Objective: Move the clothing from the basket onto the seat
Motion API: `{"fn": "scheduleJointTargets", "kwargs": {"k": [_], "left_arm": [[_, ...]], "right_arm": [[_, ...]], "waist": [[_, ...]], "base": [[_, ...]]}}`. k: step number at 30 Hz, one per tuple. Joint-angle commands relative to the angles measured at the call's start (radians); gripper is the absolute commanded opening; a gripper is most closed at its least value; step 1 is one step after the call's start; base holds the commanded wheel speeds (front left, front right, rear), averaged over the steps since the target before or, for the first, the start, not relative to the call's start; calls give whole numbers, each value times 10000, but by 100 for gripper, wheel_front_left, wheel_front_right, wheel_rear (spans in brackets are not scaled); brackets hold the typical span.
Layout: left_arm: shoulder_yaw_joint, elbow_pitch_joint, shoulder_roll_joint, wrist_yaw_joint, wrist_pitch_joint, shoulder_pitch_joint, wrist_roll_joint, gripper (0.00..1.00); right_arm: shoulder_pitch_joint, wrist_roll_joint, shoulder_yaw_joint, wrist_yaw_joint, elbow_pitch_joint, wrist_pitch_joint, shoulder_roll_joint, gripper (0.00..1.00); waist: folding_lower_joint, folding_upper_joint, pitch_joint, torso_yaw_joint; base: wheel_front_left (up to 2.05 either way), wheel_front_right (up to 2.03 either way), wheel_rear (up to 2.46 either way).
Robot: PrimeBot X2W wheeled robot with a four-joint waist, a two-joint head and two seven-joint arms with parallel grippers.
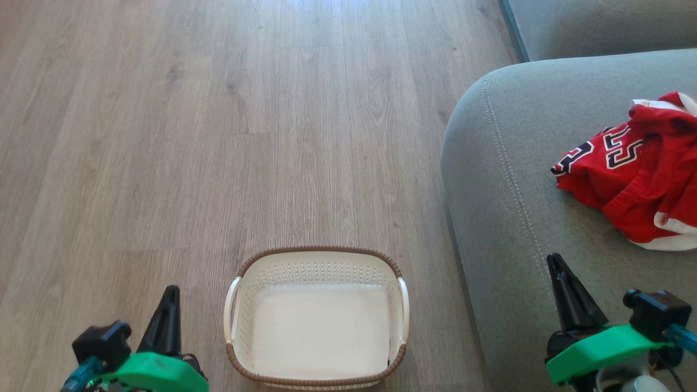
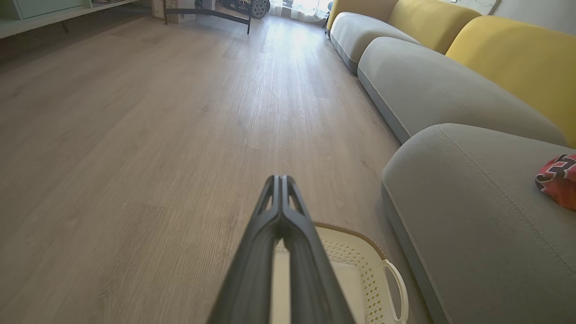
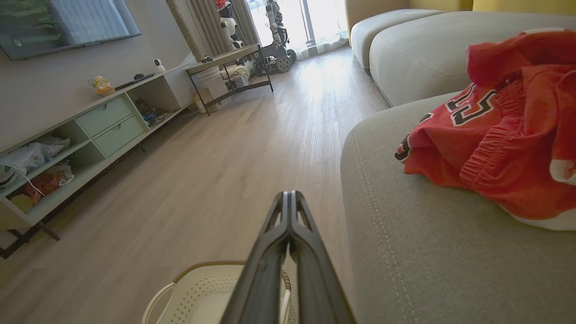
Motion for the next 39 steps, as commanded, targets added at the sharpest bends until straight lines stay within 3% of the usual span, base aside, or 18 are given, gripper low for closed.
{"fn": "scheduleJointTargets", "kwargs": {"k": [1,39], "left_arm": [[231,-262,38,-83,37,-466,-235,0],[1278,3,-544,-784,1061,-948,-3749,0]], "right_arm": [[-355,269,-157,7,-260,57,-75,0],[-825,3953,-653,32,120,972,319,0]], "waist": [[0,0,-2,1],[0,0,-41,6]], "base": [[0,0,0],[0,0,0]]}}
